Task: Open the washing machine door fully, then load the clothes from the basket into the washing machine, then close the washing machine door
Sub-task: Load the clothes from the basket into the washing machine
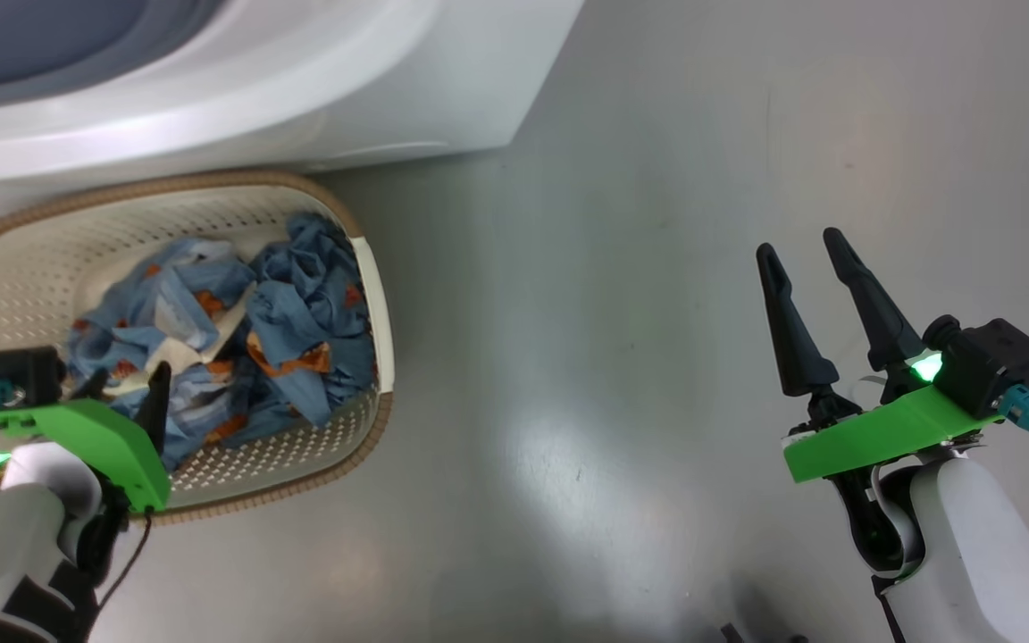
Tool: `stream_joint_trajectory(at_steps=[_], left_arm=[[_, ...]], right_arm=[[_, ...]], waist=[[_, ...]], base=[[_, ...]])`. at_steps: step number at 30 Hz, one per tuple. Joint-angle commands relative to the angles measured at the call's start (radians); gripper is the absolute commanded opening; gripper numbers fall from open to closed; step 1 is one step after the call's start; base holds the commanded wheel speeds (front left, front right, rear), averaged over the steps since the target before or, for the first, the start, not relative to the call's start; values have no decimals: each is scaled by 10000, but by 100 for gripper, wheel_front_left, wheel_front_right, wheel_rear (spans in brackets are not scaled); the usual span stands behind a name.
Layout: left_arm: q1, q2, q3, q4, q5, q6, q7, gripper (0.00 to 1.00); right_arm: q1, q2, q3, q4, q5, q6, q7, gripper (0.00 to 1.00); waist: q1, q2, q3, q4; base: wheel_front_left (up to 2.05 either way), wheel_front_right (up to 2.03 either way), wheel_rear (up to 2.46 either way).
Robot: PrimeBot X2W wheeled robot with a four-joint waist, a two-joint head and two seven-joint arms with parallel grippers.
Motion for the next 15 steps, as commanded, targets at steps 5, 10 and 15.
stream_joint_trajectory(at_steps=[5,10,15], left_arm=[[-340,561,-314,214,-485,-13,164,100],[-669,670,-747,491,-848,-13,435,100],[-931,746,-1166,723,-1035,-13,585,100]], right_arm=[[8,25,212,-299,-113,16,-118,100],[-78,15,241,-395,-150,16,-118,100],[-104,14,327,-491,-192,16,-118,100]], waist=[[0,0,440,-175],[0,0,699,-261],[0,0,880,-342]], base=[[0,0,0],[0,0,0],[0,0,0]])
